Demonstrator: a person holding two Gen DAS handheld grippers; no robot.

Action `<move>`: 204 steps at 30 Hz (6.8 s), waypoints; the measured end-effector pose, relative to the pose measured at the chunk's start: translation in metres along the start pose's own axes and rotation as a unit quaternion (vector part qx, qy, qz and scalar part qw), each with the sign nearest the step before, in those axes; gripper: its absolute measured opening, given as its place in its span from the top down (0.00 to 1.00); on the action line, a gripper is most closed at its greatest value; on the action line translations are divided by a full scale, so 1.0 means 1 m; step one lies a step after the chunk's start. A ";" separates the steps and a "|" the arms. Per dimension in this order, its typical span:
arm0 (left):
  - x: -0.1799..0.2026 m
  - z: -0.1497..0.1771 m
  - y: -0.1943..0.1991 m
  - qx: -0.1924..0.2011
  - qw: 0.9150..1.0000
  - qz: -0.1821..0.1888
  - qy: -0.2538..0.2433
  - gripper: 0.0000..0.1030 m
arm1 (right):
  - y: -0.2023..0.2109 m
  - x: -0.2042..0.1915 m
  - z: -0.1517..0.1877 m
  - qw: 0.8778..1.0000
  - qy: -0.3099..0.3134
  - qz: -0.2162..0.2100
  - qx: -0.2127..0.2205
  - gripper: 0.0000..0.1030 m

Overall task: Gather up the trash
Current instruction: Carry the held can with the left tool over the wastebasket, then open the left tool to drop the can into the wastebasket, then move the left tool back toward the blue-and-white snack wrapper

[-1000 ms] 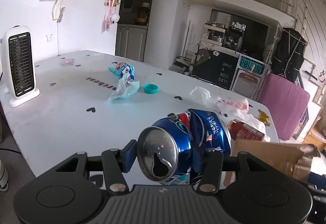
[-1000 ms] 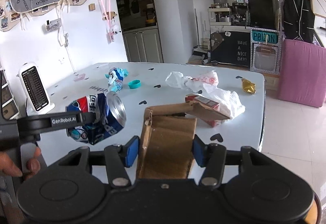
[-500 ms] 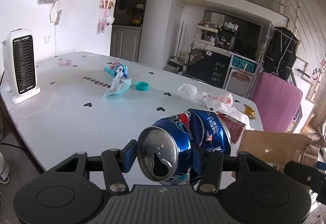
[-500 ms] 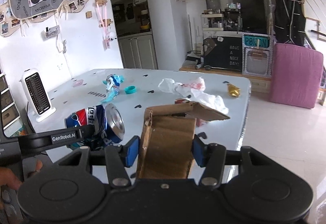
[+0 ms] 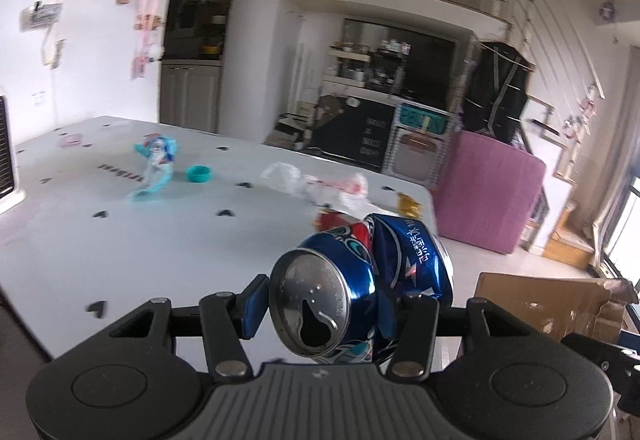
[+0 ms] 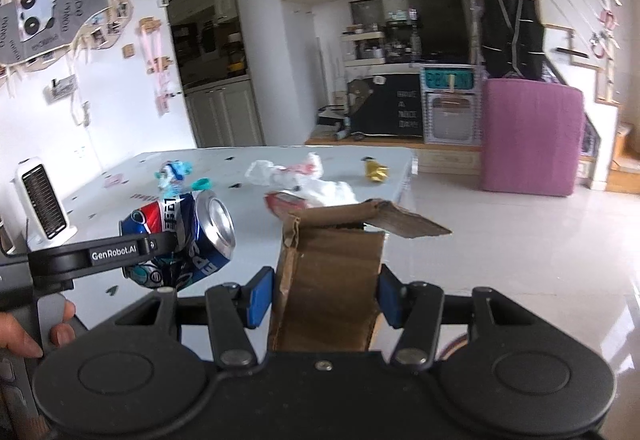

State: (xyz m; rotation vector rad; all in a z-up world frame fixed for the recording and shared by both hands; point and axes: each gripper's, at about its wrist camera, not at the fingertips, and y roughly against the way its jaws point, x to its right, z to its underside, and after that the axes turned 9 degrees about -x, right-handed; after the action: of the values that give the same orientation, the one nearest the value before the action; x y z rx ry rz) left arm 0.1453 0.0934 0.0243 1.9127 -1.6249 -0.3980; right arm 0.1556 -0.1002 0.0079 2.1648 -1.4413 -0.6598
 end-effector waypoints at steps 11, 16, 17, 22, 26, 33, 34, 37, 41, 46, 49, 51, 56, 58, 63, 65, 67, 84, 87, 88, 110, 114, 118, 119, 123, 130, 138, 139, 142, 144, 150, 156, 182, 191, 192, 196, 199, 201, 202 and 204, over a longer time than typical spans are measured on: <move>0.082 0.019 -0.020 -0.025 0.997 0.047 -0.049 0.48 | 0.023 0.075 0.024 0.998 -0.041 0.053 -0.013 0.46; 0.113 0.032 -0.035 -0.040 0.995 0.060 -0.072 0.48 | 0.024 0.106 0.036 0.995 -0.064 0.070 -0.023 0.46; 0.119 0.035 -0.038 -0.044 0.994 0.062 -0.076 0.48 | 0.023 0.111 0.039 0.995 -0.067 0.073 -0.027 0.46; 0.144 0.048 -0.057 -0.066 0.991 0.070 -0.093 0.48 | 0.016 0.136 0.053 0.992 -0.083 0.083 -0.046 0.46; 0.161 0.061 -0.078 -0.093 0.987 0.074 -0.106 0.48 | 0.008 0.154 0.064 0.989 -0.098 0.094 -0.064 0.46; 0.190 0.086 -0.123 -0.139 0.979 0.069 -0.134 0.48 | -0.011 0.193 0.089 0.981 -0.129 0.106 -0.098 0.46; 0.194 0.090 -0.130 -0.146 0.977 0.068 -0.138 0.48 | -0.016 0.198 0.093 0.980 -0.134 0.107 -0.104 0.46; 0.205 0.102 -0.149 -0.166 0.973 0.066 -0.149 0.48 | -0.027 0.213 0.102 0.976 -0.144 0.109 -0.121 0.46; 0.218 0.116 -0.173 -0.190 0.966 0.064 -0.165 0.48 | -0.044 0.231 0.109 0.972 -0.159 0.108 -0.138 0.46; 0.235 0.130 -0.203 -0.213 0.959 0.060 -0.178 0.48 | -0.067 0.253 0.114 0.967 -0.176 0.106 -0.151 0.46; 0.243 0.136 -0.224 -0.228 0.955 0.059 -0.181 0.48 | -0.081 0.263 0.115 0.964 -0.186 0.106 -0.157 0.46; 0.247 0.142 -0.235 -0.236 0.952 0.057 -0.184 0.48 | -0.092 0.268 0.113 0.963 -0.188 0.103 -0.162 0.46; 0.252 0.154 -0.269 -0.272 0.943 0.054 -0.186 0.47 | -0.123 0.274 0.113 0.960 -0.187 0.094 -0.188 0.46; 0.253 0.158 -0.279 -0.281 0.940 0.049 -0.188 0.47 | -0.135 0.275 0.114 0.959 -0.182 0.096 -0.197 0.46; 0.257 0.172 -0.303 -0.301 0.932 0.037 -0.199 0.47 | -0.164 0.282 0.119 0.954 -0.179 0.088 -0.225 0.46; 0.256 0.179 -0.311 -0.307 0.929 0.032 -0.204 0.47 | -0.174 0.286 0.123 0.951 -0.179 0.087 -0.235 0.46; 0.258 0.183 -0.318 -0.311 0.927 0.027 -0.209 0.47 | -0.181 0.290 0.127 0.949 -0.180 0.088 -0.243 0.46; 0.279 0.193 -0.352 -0.339 0.909 0.013 -0.243 0.31 | -0.206 0.305 0.133 0.930 -0.210 0.096 -0.286 0.36; 0.278 0.196 -0.351 -0.342 0.907 0.018 -0.244 0.31 | -0.200 0.307 0.132 0.930 -0.217 0.095 -0.282 0.35; 0.275 0.197 -0.346 -0.342 0.907 0.020 -0.245 0.30 | -0.198 0.307 0.132 0.930 -0.216 0.095 -0.282 0.35; 0.249 0.173 -0.311 -0.342 0.915 0.043 -0.207 0.00 | -0.175 0.295 0.128 0.941 -0.199 0.098 -0.255 0.32; 0.242 0.166 -0.299 -0.343 0.916 0.043 -0.202 0.00 | -0.170 0.292 0.128 0.943 -0.191 0.108 -0.252 0.27; 0.237 0.159 -0.286 -0.335 0.920 0.040 -0.200 0.00 | -0.164 0.286 0.126 0.944 -0.178 0.121 -0.249 0.07; 0.235 0.157 -0.282 -0.334 0.921 0.040 -0.199 0.00 | -0.162 0.284 0.126 0.945 -0.173 0.126 -0.248 0.03; 0.227 0.147 -0.266 -0.325 0.925 0.042 -0.193 0.00 | -0.152 0.282 0.126 0.945 -0.165 0.137 -0.245 0.00; 0.211 0.135 -0.238 -0.313 0.931 0.050 -0.182 0.00 | -0.132 0.274 0.124 0.945 -0.163 0.152 -0.238 0.00; 0.202 0.125 -0.202 -0.294 0.936 0.066 -0.183 0.00 | -0.106 0.262 0.124 0.947 -0.160 0.162 -0.226 0.00; 0.201 0.124 -0.197 -0.291 0.936 0.068 -0.184 0.00 | -0.102 0.260 0.123 0.948 -0.159 0.162 -0.225 0.00; 0.200 0.122 -0.184 -0.283 0.938 0.075 -0.184 0.00 | -0.090 0.252 0.123 0.949 -0.155 0.162 -0.220 0.00; 0.197 0.119 -0.174 -0.276 0.940 0.080 -0.183 0.00 | -0.082 0.246 0.122 0.950 -0.152 0.167 -0.214 0.00; 0.186 0.106 -0.143 -0.247 0.947 0.102 -0.176 0.00 | -0.049 0.233 0.120 0.954 -0.150 0.172 -0.192 0.00; 0.175 0.092 -0.104 -0.207 0.956 0.124 -0.170 0.00 | -0.015 0.215 0.113 0.961 -0.143 0.177 -0.156 0.00; 0.000 -0.010 -0.008 -0.003 0.996 0.052 -0.069 0.00 | -0.007 0.063 0.016 0.996 -0.024 0.084 0.009 0.00; -0.106 -0.056 -0.031 0.024 0.999 -0.022 -0.036 0.00 | -0.073 -0.005 -0.033 0.998 0.015 0.042 0.037 0.00; -0.116 -0.062 -0.036 0.026 0.998 -0.032 -0.037 0.00 | -0.084 -0.012 -0.039 0.998 0.020 0.039 0.036 0.00; -0.157 -0.085 -0.059 0.019 0.998 -0.054 -0.034 0.00 | -0.119 -0.034 -0.053 0.998 0.035 0.033 0.031 0.00; -0.183 -0.100 -0.080 0.011 0.997 -0.068 -0.027 0.00 | -0.148 -0.044 -0.061 0.998 0.046 0.025 0.024 0.00; -0.199 -0.111 -0.095 0.009 0.997 -0.073 -0.019 0.00 | -0.165 -0.049 -0.065 0.998 0.056 0.024 0.021 0.00; -0.207 -0.117 -0.104 0.010 0.997 -0.074 -0.013 0.00 | -0.174 -0.051 -0.068 0.998 0.061 0.027 0.020 0.00; -0.221 -0.128 -0.122 0.016 0.997 -0.069 0.000 0.00 | -0.191 -0.054 -0.073 0.997 0.068 0.021 0.016 0.01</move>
State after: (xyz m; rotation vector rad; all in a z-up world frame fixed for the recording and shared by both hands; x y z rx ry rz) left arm 0.2695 0.3482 0.0178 2.0565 -1.5111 -0.4296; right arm 0.3185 0.0247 -0.0436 2.1520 -1.4307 -0.4675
